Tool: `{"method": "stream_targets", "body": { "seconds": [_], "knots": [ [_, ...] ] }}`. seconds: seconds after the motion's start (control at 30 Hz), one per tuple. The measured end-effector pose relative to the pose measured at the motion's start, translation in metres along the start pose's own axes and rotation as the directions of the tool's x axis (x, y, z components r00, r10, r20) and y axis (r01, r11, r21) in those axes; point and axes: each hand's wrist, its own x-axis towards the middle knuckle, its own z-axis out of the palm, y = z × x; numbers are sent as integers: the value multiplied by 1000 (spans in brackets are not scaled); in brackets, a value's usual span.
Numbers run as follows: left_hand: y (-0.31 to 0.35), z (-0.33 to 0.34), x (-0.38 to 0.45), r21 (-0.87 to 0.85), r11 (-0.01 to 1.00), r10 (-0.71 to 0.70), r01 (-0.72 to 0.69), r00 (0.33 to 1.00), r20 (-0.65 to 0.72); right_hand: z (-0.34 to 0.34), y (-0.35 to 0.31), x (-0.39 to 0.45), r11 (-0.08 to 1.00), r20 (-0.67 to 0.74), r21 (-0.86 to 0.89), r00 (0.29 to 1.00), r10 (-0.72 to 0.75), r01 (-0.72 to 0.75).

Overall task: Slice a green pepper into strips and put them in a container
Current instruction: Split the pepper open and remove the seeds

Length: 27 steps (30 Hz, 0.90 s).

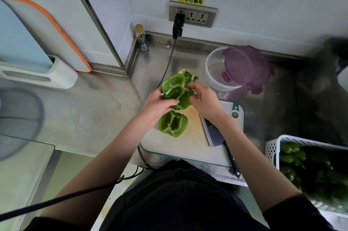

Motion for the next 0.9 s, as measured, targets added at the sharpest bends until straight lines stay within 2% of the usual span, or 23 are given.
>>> {"method": "stream_targets", "body": {
  "seconds": [0.13, 0.3, 0.47, 0.6, 0.67, 0.73, 0.8, 0.83, 0.9],
  "knots": [
    [-2, 4, -5, 50, 999, 9, -10, 1000, 29, 2, 0, 1, 982, -53, -186, 997, -48, 38],
    [-5, 5, -2, 48, 998, 45, -45, 999, 8, 2, -3, 2, 997, -23, -79, 999, 25, -27],
    [-8, 13, -4, 205, 969, 151, -135, 986, -67, 10, -2, 1, 963, -113, -267, 994, 14, -44],
    [-10, 22, -8, 222, 957, 209, -187, 975, -79, 13, -8, 0, 898, -119, -430, 992, 41, -89],
    [-10, 25, -9, 233, 948, 240, -214, 967, -89, 16, -9, 2, 889, -140, -445, 989, 52, -110],
    [-10, 22, -6, 200, 960, 223, -196, 967, -121, 11, -5, 5, 948, -100, -306, 993, 58, -86],
    [-10, 14, 0, 110, 983, 165, -150, 975, -147, 2, 5, 7, 991, -70, -41, 990, 122, -125],
    [-9, 9, 2, 75, 989, 137, -127, 978, -160, -2, 9, 8, 985, -94, 79, 982, 162, -155],
    [-8, 1, 4, 0, 996, 92, -93, 983, -162, -10, 18, 14, 968, -130, 167, 969, 212, -189]
  ]
}}
